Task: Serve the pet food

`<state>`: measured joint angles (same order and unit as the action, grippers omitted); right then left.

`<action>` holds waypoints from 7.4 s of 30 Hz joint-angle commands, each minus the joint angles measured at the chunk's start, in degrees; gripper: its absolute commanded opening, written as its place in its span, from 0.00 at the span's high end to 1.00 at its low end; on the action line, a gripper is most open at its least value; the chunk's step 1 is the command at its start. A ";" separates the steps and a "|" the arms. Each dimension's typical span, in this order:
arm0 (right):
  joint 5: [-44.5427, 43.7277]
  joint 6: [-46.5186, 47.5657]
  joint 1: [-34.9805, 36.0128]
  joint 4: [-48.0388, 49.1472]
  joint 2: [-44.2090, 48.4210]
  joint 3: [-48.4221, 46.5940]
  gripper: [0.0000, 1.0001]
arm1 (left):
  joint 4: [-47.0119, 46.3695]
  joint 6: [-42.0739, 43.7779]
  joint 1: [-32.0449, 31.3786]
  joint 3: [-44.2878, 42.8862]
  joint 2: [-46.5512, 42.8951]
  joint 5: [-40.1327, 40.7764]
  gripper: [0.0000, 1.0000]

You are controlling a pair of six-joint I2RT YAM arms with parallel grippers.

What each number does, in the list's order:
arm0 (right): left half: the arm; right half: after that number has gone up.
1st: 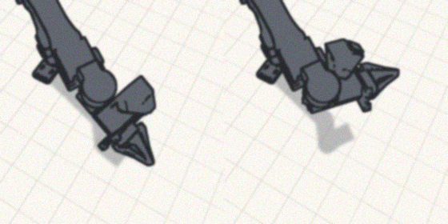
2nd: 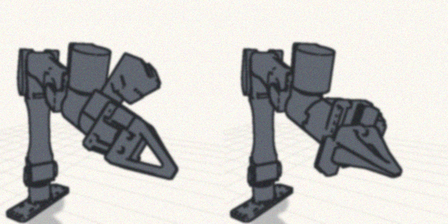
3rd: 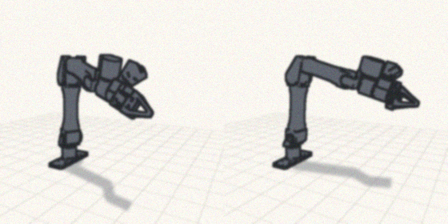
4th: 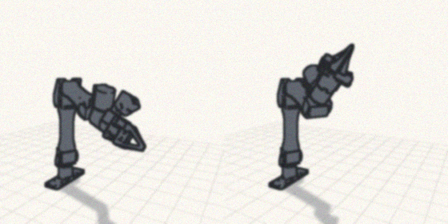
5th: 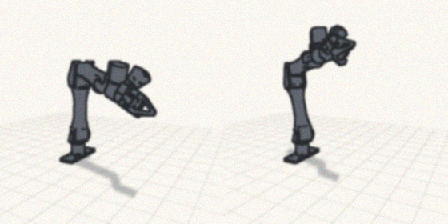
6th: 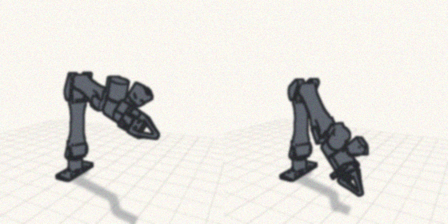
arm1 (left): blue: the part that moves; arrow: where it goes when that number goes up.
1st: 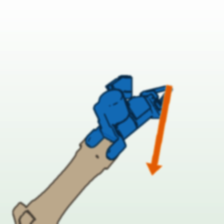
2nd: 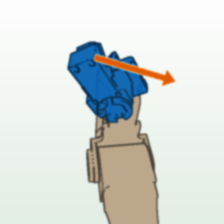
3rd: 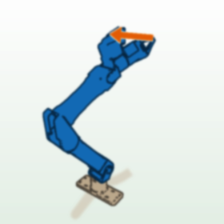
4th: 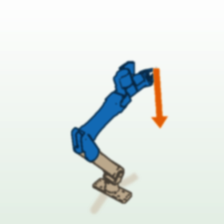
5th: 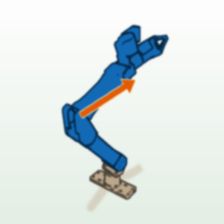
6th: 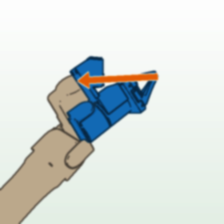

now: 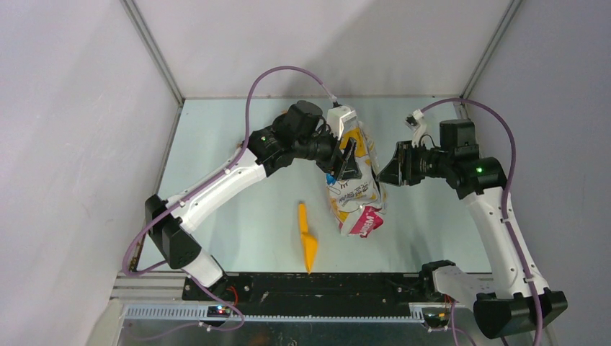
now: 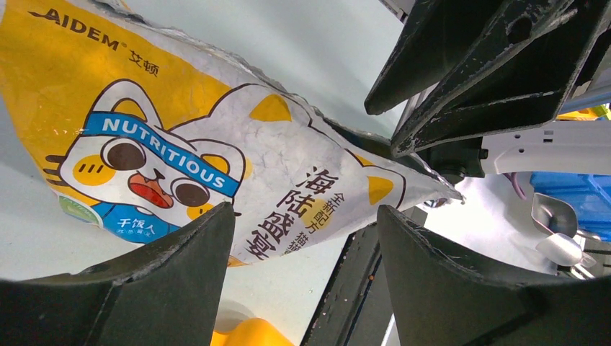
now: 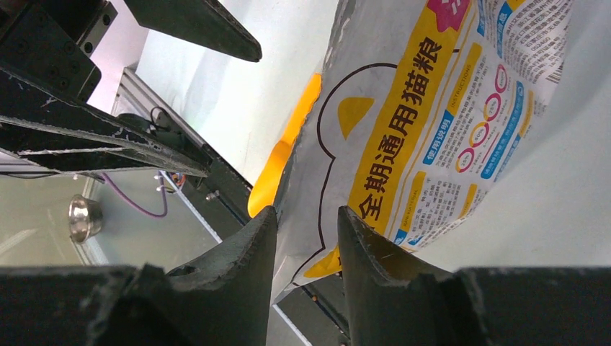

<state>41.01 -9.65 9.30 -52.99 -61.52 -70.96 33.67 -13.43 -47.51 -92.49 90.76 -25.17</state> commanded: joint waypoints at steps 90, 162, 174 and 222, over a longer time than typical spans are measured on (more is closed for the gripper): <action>-28.86 2.35 6.33 -3.24 -6.85 -7.25 1.00 | 8.42 -17.98 -11.69 -14.53 10.05 36.80 0.99; -31.22 5.48 5.47 -5.76 -18.51 -19.17 0.41 | 7.05 -2.03 -1.97 -13.12 6.39 27.33 0.24; -29.85 1.33 3.86 -15.19 -18.20 -21.49 1.00 | 15.09 -4.90 -4.95 -6.09 1.18 36.33 0.97; -24.29 24.21 -6.36 -12.31 22.86 -0.48 0.00 | 13.19 20.77 4.01 33.88 -29.46 28.07 0.00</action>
<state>15.55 12.36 2.90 -68.75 -43.97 -75.70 49.45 8.80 -43.75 -63.92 63.86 1.83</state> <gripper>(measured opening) 0.994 0.996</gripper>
